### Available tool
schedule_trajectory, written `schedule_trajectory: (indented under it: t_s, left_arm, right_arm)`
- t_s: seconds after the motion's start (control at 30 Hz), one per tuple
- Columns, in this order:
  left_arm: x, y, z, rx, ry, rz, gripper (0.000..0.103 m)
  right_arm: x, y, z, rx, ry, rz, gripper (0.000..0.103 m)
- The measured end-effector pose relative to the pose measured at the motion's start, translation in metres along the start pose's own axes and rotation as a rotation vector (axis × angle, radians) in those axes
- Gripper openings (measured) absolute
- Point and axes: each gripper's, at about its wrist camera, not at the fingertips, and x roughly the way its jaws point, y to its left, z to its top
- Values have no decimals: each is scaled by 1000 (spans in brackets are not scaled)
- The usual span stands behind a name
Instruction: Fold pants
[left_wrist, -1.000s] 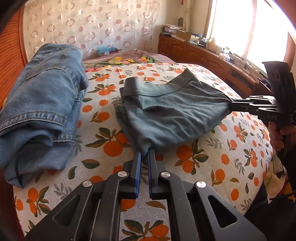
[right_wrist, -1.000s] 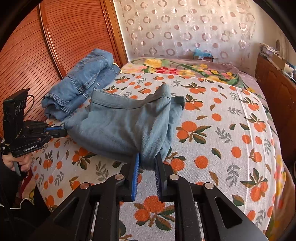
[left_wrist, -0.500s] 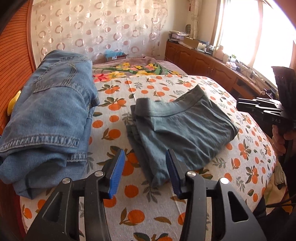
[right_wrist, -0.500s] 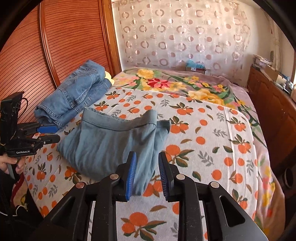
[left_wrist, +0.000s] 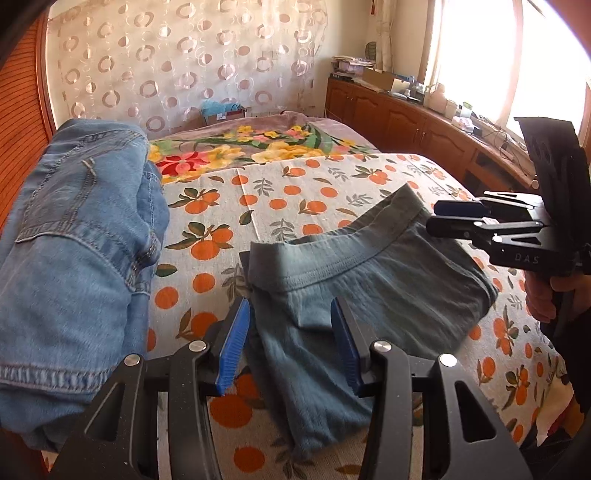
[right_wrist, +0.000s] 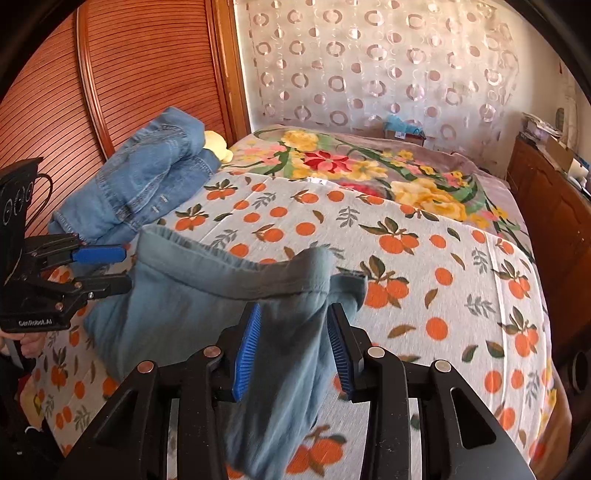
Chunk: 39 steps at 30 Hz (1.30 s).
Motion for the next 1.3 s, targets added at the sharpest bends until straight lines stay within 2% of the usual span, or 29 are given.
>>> schedule_trajectory:
  t_s: [0.3, 0.33, 0.4, 0.43, 0.63, 0.8, 1.1, 1.3]
  left_arm:
    - [16, 1, 10, -9, 15, 2, 47]
    - [17, 1, 10, -8, 15, 2, 47]
    - [18, 1, 12, -8, 15, 6, 47]
    - [20, 2, 13, -8, 16, 7, 47]
    - [25, 6, 15, -17, 21, 17, 47]
    - [24, 7, 10, -27, 29, 29, 47]
    - [26, 14, -2, -58, 56, 18, 47]
    - [33, 15, 8, -57, 48, 24, 47]
  right_arm:
    - [35, -20, 21, 62, -6, 54, 38]
    - [37, -21, 22, 57, -12, 52, 32]
    - [40, -21, 23, 43, -17, 59, 12]
    - [40, -21, 23, 37, -21, 61, 10]
    - [37, -28, 18, 49, -57, 48, 8]
    - [54, -25, 14, 52, 5, 16, 9]
    - [41, -25, 13, 75, 12, 13, 36]
    - [40, -28, 4, 104, 47, 20, 43]
